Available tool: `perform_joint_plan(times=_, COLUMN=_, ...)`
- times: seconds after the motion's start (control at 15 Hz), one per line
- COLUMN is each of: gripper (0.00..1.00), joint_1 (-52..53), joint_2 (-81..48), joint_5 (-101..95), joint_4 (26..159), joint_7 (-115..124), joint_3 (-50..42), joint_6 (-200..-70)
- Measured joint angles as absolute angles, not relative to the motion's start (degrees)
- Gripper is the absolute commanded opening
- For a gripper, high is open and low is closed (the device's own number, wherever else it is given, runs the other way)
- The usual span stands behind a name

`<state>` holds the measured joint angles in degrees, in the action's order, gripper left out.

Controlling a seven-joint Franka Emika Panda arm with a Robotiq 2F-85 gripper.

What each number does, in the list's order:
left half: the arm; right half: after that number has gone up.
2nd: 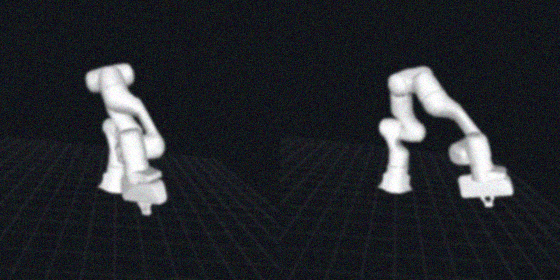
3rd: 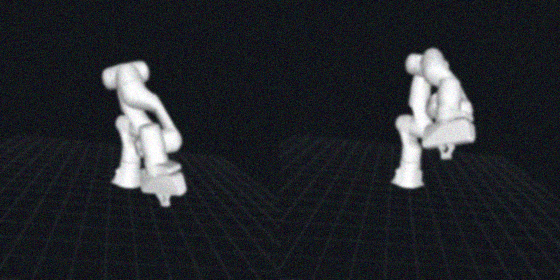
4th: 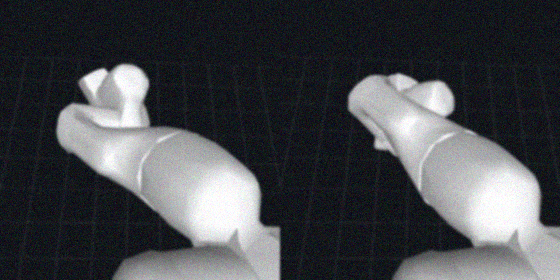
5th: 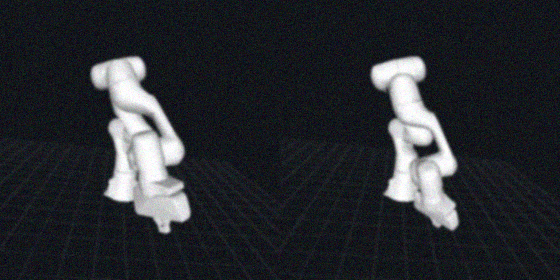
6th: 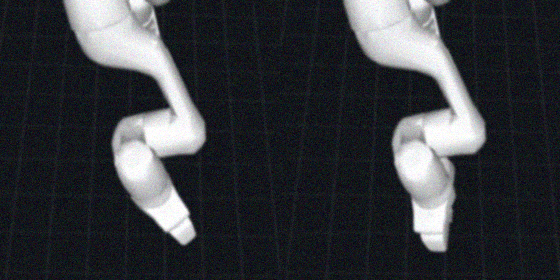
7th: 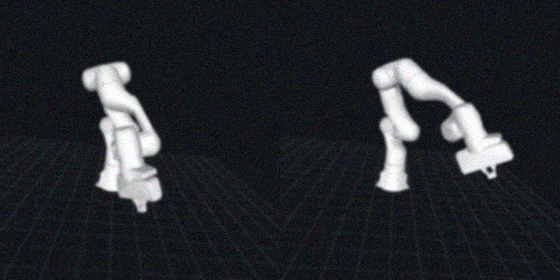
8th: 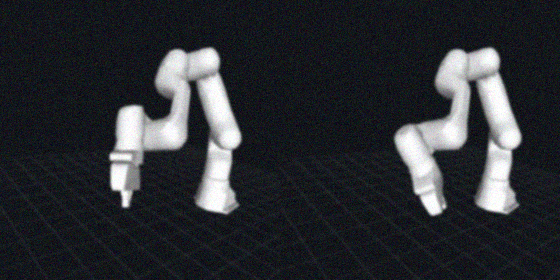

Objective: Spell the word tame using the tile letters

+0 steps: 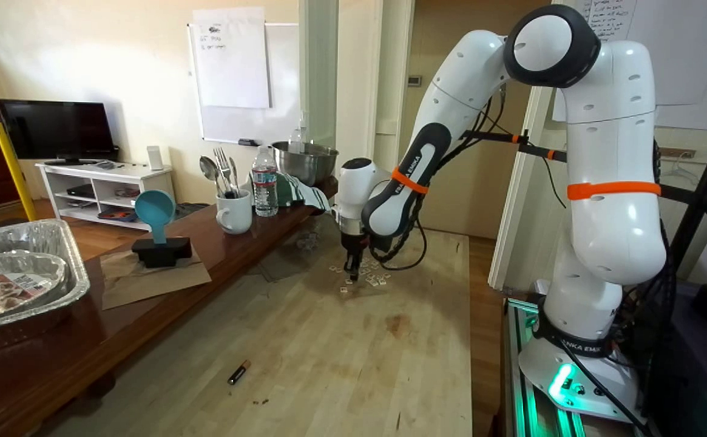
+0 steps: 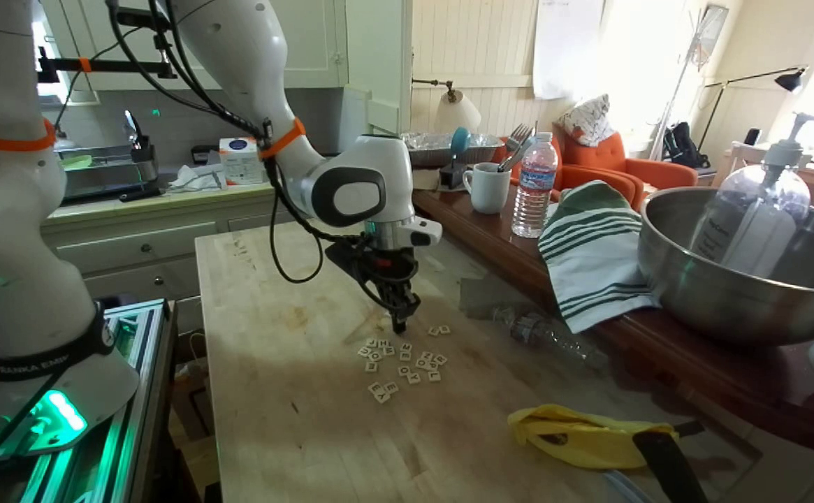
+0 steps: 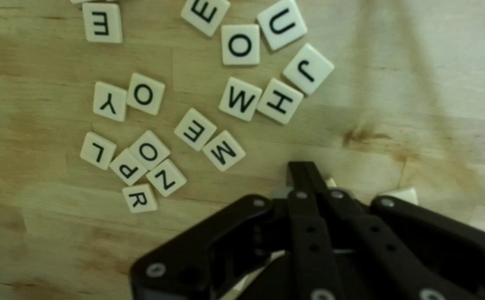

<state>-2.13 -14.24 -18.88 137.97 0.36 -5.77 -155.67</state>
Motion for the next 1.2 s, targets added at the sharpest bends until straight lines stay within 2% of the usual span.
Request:
perform_joint_plan(times=0.6, gripper=0.00, joint_1=-2.11, joint_2=-14.77, joint_5=-12.88, joint_4=136.71, joint_7=0.01, joint_3=-4.41, joint_6=-151.50)
perform_joint_plan(times=1.2, gripper=0.00, joint_1=-0.66, joint_2=-14.59, joint_5=-14.84, joint_4=136.51, joint_7=0.18, joint_3=-4.42, joint_6=-150.96)
